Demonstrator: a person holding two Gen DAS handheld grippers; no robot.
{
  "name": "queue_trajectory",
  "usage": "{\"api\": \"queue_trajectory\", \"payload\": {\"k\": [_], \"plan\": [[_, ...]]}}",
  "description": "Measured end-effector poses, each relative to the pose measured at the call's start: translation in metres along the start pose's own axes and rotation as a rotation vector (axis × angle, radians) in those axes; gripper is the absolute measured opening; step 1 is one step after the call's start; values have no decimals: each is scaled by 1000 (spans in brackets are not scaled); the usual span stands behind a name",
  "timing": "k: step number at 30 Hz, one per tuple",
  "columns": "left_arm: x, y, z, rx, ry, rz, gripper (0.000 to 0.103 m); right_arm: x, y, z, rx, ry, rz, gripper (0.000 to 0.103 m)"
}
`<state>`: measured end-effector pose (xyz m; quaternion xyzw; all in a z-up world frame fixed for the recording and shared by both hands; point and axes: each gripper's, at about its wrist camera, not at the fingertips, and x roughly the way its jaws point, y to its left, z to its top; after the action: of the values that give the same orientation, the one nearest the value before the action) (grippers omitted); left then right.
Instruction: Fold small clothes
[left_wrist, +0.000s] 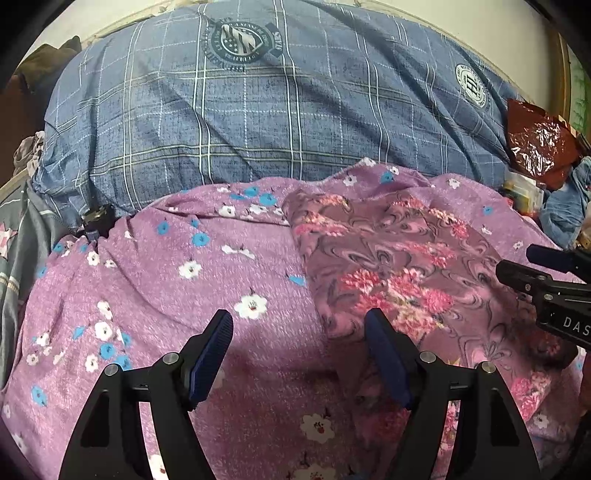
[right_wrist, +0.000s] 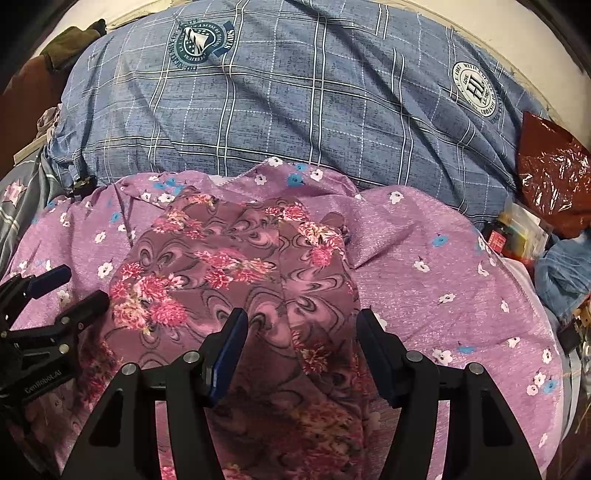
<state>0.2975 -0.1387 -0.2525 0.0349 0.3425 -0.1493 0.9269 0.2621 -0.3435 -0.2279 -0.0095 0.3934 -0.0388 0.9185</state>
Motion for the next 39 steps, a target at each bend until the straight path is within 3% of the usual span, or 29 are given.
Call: {"api": "queue_trajectory", "payload": {"k": [3,5,9,12,17,21,27,39], "plan": [[-4,9,13,-82,-8,-31,74,5,-17,3,64,0,56,63],[-3,11,22,-108,-17,-67,76,11,-43,4,181,12,195,63],[19,15,30,-138,49,-141,76,25,-97,-3,431,37,357,64],[37,24,24,-198,110,-214,76,38,-126,-11,545,65,430,65],[57,35,29,-238,184,-338,76,60,-136,-19,617,161,519,65],[59,37,33,-233,185,-383,75,67,-135,-21,624,196,521,67],[64,35,30,-200,205,-379,75,73,-129,-27,599,239,527,68],[87,49,31,-342,253,-517,74,94,-122,-27,667,251,690,71]]}}
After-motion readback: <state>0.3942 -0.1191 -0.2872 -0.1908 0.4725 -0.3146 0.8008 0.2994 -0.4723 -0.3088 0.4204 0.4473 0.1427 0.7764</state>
